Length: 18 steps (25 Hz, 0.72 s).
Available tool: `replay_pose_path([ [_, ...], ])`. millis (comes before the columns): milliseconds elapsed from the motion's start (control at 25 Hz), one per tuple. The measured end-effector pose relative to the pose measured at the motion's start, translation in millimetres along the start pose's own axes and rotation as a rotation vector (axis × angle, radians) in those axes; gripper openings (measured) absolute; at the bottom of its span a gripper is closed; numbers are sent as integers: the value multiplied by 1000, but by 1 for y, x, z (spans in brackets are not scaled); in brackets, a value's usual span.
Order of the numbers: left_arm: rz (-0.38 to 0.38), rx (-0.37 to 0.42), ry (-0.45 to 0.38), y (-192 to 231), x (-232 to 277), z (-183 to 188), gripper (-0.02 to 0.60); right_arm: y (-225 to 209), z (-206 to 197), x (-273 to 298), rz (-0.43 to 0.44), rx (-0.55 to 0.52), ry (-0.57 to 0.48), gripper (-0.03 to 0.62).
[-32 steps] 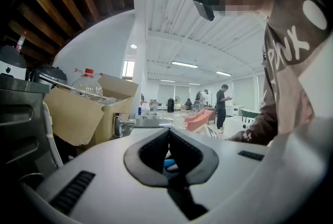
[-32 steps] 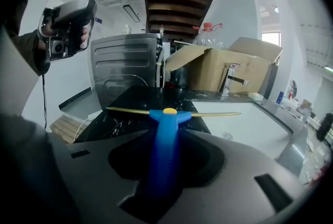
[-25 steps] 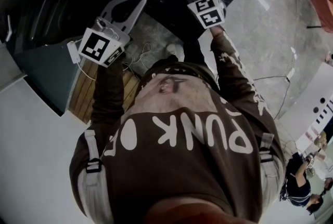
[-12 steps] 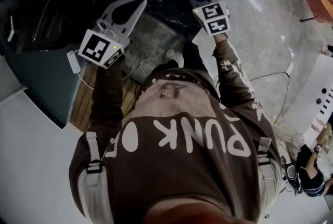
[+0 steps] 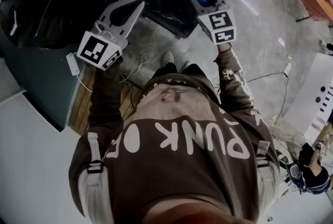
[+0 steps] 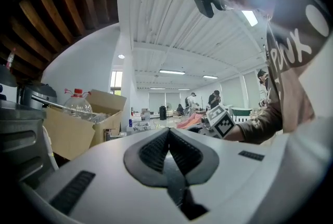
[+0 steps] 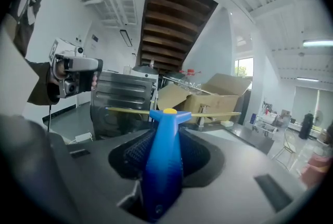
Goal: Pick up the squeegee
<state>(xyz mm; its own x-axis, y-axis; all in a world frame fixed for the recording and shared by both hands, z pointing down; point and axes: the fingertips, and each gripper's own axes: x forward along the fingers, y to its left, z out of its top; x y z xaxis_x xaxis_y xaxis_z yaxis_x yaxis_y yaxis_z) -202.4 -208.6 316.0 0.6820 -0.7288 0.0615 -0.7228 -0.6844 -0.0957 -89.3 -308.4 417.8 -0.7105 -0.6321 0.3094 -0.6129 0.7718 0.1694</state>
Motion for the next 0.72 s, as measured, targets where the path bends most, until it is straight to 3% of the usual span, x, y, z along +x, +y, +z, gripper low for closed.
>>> replay_pose_path([
  [320, 48, 40, 2, -38, -3, 21, 3, 1, 23, -61, 20, -24, -99, 147],
  [720, 145, 90, 13, -126, -15, 44, 3, 6, 25, -173, 60, -65, -196, 147],
])
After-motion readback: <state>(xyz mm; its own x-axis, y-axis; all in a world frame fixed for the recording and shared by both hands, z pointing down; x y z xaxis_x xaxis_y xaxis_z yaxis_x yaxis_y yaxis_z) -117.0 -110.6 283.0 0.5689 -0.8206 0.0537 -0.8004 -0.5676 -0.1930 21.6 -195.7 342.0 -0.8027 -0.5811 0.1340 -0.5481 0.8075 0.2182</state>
